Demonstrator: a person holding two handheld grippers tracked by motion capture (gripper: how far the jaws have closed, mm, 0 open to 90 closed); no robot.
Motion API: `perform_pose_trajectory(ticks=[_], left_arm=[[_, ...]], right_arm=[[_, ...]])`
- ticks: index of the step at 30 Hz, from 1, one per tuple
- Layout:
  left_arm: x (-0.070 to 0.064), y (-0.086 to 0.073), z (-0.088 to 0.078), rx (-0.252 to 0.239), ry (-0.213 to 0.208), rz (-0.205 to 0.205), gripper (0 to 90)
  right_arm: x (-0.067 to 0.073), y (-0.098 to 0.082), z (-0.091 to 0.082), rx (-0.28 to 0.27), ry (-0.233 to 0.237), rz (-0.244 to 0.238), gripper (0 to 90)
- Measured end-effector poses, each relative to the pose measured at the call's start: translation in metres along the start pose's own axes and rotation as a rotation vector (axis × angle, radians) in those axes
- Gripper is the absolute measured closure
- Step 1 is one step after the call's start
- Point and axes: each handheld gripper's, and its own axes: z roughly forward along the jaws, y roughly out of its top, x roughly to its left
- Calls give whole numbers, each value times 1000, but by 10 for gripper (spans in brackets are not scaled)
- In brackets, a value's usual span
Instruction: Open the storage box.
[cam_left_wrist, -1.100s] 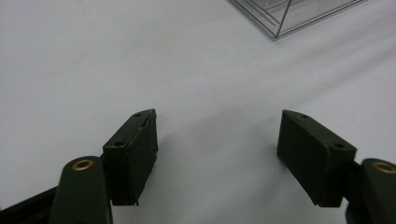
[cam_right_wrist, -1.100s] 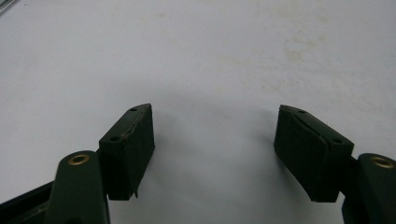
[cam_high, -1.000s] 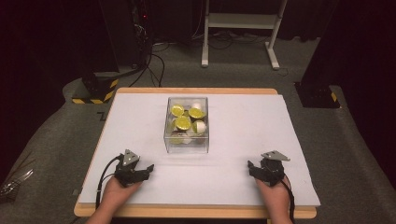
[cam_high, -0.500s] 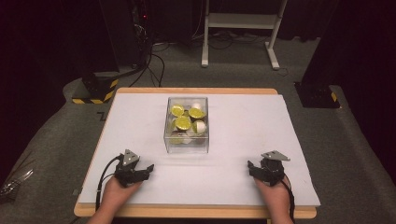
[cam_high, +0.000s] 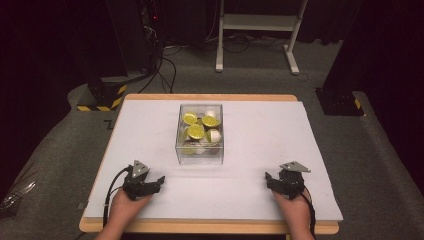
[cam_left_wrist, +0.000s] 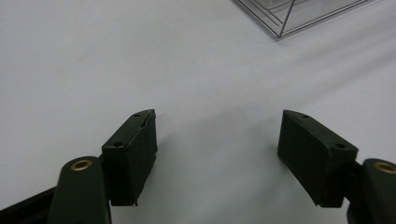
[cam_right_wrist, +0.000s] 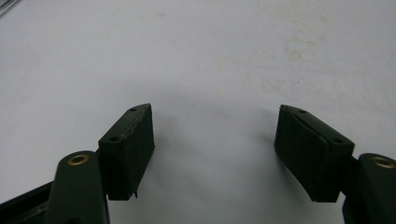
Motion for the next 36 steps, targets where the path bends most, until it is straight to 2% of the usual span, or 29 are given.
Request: perform_pose_trajectory(ticks=[5, 6, 9, 10, 14, 17, 24, 28, 33, 35, 36], left_arm=[[0, 0, -1, -1, -7, 8, 291], [0, 0, -2, -4, -18, 27, 293], [0, 0, -3, -9, -29, 29, 293], [1, 1, -5, -15, -58, 0, 293], [2, 3, -8, -15, -75, 3, 313], [2, 4, -9, -25, -89, -10, 330], [2, 5, -14, -88, -150, -39, 357], [0, 6, -16, -102, -173, -44, 365], [-3, 8, -17, -126, -193, -26, 374], [-5, 9, -18, -133, -208, -21, 388], [-7, 11, -19, -140, -238, -36, 408]], right_arm=[[0, 0, 0, 0, 0, 0, 285], [0, 0, 0, -1, 0, -3, 285], [0, 0, 0, -1, 0, -4, 285], [0, 0, 0, -1, 0, -4, 285], [0, 0, 0, -1, 0, -4, 285], [0, 0, 0, -1, 0, -4, 285], [0, 0, 0, -1, 1, -3, 285], [0, 0, 0, -1, 1, -4, 285], [0, 0, 0, 0, 1, -4, 285], [0, 0, 0, 0, 1, -2, 285], [0, 0, 0, 0, 0, -2, 285]])
